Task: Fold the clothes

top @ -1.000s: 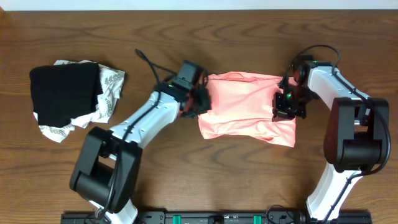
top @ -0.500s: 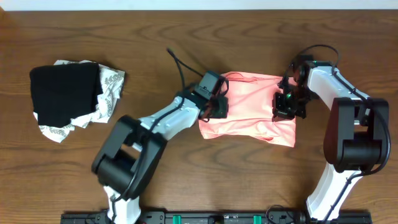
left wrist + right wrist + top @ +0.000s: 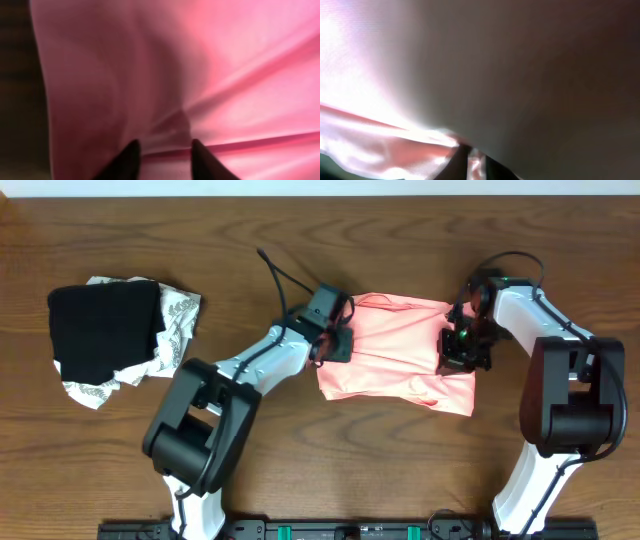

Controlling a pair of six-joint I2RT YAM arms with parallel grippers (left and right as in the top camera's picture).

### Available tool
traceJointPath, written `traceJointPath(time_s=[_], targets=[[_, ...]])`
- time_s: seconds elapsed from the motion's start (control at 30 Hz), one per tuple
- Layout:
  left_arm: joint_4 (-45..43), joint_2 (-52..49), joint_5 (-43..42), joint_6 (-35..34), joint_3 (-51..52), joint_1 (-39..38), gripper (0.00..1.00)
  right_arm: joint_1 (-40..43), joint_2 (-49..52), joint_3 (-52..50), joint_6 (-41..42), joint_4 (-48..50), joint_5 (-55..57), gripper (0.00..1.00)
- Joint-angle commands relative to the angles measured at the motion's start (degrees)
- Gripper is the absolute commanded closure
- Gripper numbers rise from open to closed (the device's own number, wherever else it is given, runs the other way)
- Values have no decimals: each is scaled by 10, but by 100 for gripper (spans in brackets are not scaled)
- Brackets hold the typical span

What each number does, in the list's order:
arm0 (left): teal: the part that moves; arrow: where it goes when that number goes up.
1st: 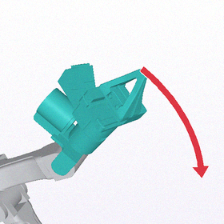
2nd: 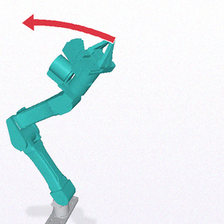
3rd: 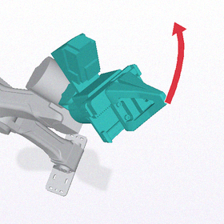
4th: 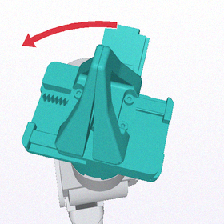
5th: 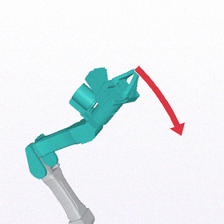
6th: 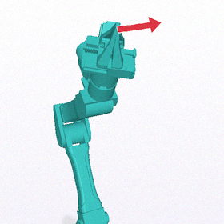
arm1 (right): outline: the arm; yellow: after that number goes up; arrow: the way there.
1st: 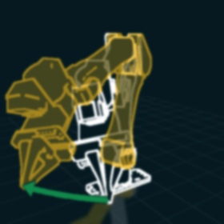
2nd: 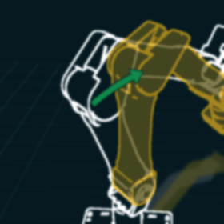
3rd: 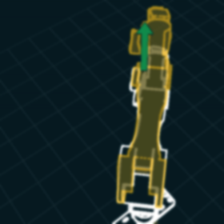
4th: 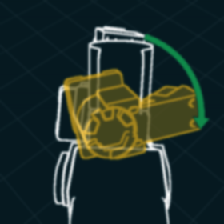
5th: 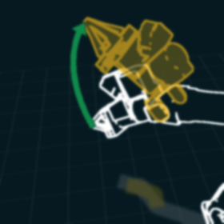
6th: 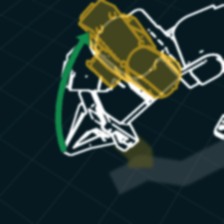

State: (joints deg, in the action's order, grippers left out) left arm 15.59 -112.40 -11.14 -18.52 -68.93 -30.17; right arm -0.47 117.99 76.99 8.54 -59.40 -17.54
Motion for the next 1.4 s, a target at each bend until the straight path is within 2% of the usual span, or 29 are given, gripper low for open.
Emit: traceJointPath(time_s=[0.0, 0.1, 0.2, 0.43, 0.63, 0.73, 0.8, 0.93, 1.37], targets=[[30, 28, 52, 9, -24, 28, 50, -1, 23, -18, -40, 2, 38, 73], [47, 65, 52, 9, -39, 27, 41, 6, -9, -10, -77, 5, -57, 59], [55, 105, 52, 9, -42, 26, 34, 19, -53, -5, -74, 10, -85, 45], [122, 176, 52, 9, -42, 26, 32, 90, -143, -4, -26, 21, -85, 27], [175, 201, 52, 7, -42, 26, 31, 154, -139, -6, -32, 24, -89, 12], [187, 207, 52, 7, -42, 26, 27, 164, -121, -8, -74, 35, -100, 3], [191, 208, 52, 7, -42, 26, 27, 163, -108, -8, -111, 37, -114, 3], [198, 208, 52, 7, -42, 26, 27, 160, -83, -8, -135, 38, -113, 3], [211, 208, 52, 7, -42, 26, 27, 158, 9, -9, -151, 79, -154, 16]])
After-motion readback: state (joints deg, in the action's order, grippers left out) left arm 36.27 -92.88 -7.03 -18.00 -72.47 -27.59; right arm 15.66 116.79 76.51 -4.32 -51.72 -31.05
